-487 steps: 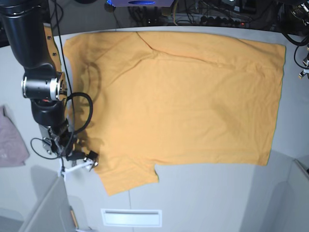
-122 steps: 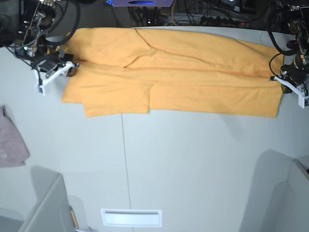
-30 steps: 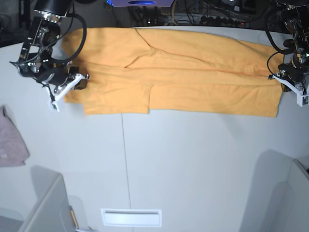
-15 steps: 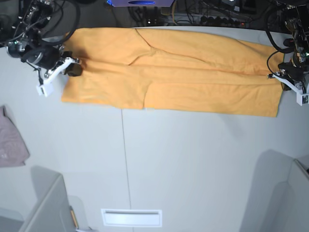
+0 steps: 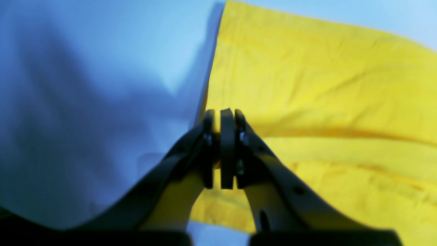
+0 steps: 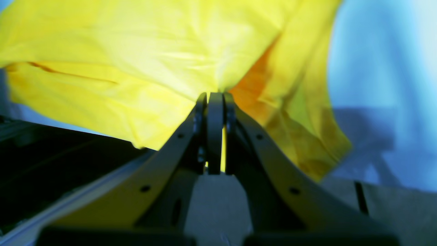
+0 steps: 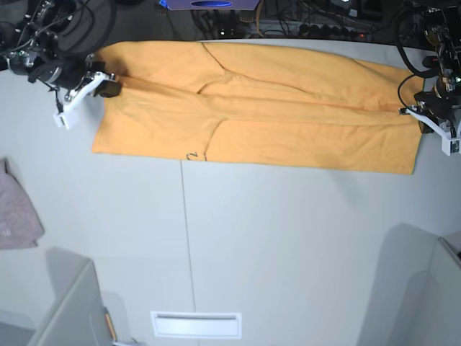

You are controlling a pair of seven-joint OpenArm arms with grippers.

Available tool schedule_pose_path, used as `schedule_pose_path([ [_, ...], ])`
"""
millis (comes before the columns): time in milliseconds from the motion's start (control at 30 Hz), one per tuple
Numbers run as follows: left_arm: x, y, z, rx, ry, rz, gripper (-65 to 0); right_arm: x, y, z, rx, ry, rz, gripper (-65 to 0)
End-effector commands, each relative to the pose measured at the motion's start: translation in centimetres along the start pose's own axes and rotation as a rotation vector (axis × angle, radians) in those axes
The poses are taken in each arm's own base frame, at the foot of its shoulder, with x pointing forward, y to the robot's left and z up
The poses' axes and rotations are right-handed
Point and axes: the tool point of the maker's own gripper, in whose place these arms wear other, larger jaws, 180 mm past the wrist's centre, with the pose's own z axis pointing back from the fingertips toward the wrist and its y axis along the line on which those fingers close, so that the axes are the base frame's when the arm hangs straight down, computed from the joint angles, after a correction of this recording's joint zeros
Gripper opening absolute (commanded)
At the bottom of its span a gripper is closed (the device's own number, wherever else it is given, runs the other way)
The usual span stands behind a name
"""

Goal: Fold the T-shirt properly
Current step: 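Smooth the folded shirt flat by pulling its ends apart with both grippers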

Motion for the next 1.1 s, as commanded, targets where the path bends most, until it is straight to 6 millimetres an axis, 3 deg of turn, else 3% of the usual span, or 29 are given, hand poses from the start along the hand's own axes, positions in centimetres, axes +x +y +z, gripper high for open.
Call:
schedule_pose_path([
  [0,1.1,0.4,0.5,0.012,-0.032,-0.025,-65.0,0.9,0.2,0.4,0.005,-0.031,0.016,-65.0],
  [167,0.9,0.5,0.5,0.016,-0.026,-0.029,-65.0,0.8,0.0,0.5,-0.003,-0.029,0.015,-64.8],
  [267,0.8,0.5,0.5,0.016,-0.023,-0.029,-65.0,0.8,0.1,0.5,-0.001,-0.03,0.018,-47.4],
  [367,0.9,0.5,0.5,0.016,-0.026,-0.029,-65.0,1.0,0.1,0.5,-0.001,-0.04,0.018,-38.1],
  [433,1.0,0.7,0.6,0.02,-0.029,-0.025,-61.7,1.1,-0.1,0.6,-0.007,-0.043,0.018,-38.1],
  [667,2.2,0.2,1.4,0.016,-0.069,-0.041,-33.9,2.0,0.7,0.7,0.008,-0.067,0.042,-44.1],
  [733,3.8,-0.1,2.8,0.018,-0.134,-0.051,-26.5,2.6,1.6,0.6,0.025,-0.076,0.072,-48.2],
  [800,3.6,-1.0,3.0,0.002,-0.152,-0.013,-23.5,2.9,3.1,-0.3,0.06,-0.073,0.115,-55.8],
  [867,3.2,-1.4,2.5,-0.005,-0.147,0.011,-27.8,3.1,4.7,-1.3,0.091,-0.077,0.157,-65.0],
  [900,3.3,-1.6,2.1,-0.013,-0.149,0.032,-33.7,2.9,5.0,-1.8,0.087,-0.066,0.18,-65.0],
  [1000,2.0,-2.4,0.2,-0.043,-0.106,0.102,-65.0,2.4,4.7,-3.1,0.023,-0.028,0.235,-65.0],
  [1067,0.7,-2.4,-1.1,-0.049,-0.06,0.13,-65.0,1.6,3.8,-3.8,-0.036,0.011,0.254,-65.0],
])
